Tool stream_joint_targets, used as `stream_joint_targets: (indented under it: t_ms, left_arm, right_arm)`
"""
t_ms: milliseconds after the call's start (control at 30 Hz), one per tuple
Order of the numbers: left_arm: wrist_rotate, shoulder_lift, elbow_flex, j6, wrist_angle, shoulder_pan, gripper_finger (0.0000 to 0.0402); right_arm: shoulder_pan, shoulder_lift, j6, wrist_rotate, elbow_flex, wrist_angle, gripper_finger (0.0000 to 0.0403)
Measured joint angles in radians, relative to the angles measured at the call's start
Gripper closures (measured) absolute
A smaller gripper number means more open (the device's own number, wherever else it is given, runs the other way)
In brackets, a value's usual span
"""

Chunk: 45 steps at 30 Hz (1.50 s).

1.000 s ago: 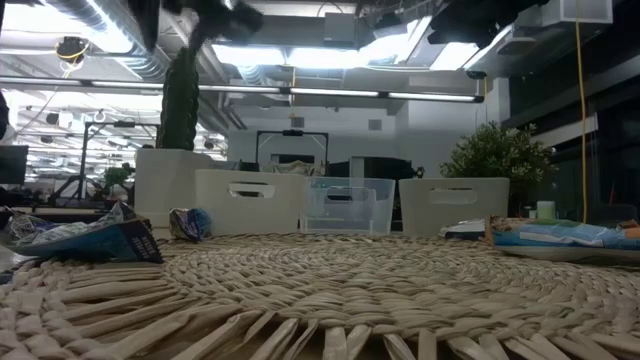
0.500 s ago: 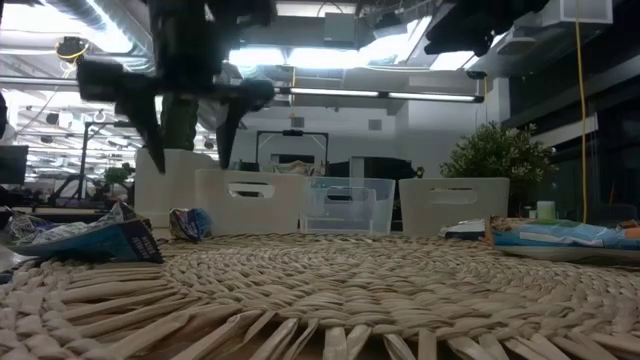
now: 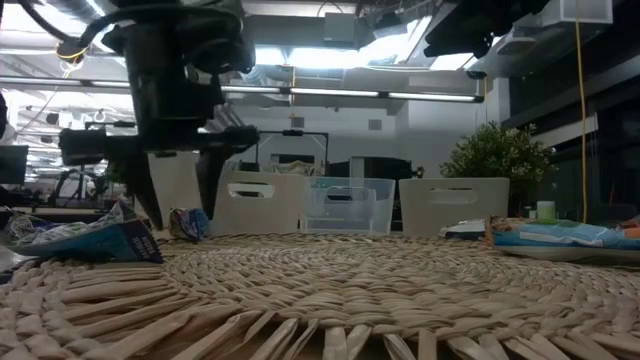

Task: Pick and place Granola Bars by type
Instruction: Put the blue granola bar into the transparent bin

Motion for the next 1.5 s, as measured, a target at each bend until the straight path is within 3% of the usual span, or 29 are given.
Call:
stream_joint_targets:
  t_ms: [167,333,533,800,1033,1233,1400,1500]
  left_arm:
    - [-0.001,0.000,-0.012,-0.056,0.006,0.000,0.0222]
    - [-0.032,0.000,-0.006,-0.136,0.017,0.000,0.0294]
    - [-0.047,0.000,0.104,-0.261,-0.070,-0.001,0.0388]
    - [-0.086,-0.036,0.517,-0.253,-0.317,-0.007,0.0396]
    - [-0.260,-0.165,0.907,-0.321,-0.273,0.049,0.0398]
    - [-0.270,-0.295,0.959,-0.378,-0.201,0.068,0.0398]
    - [-0.377,-0.304,0.957,-0.403,-0.158,0.086,0.0397]
    - [-0.364,-0.273,0.959,-0.447,-0.084,0.157,0.0398]
  right_arm:
    - [0.000,0.000,-0.001,0.000,0.000,0.000,0.0216]
    - [0.000,0.000,-0.003,0.000,0.000,0.000,0.0216]
    - [0.000,0.000,-0.001,0.000,0.000,0.000,0.0216]
    - [0.000,0.000,-0.003,0.000,0.000,-0.001,0.0216]
    - [0.000,-0.001,-0.006,0.000,0.000,-0.003,0.0216]
    - [0.000,-0.001,-0.007,0.000,0.000,0.001,0.0216]
    - [0.000,-0.013,-0.008,0.000,0.000,0.009,0.0216]
    - [0.000,-0.028,-0.007,0.000,0.000,0.008,0.0216]
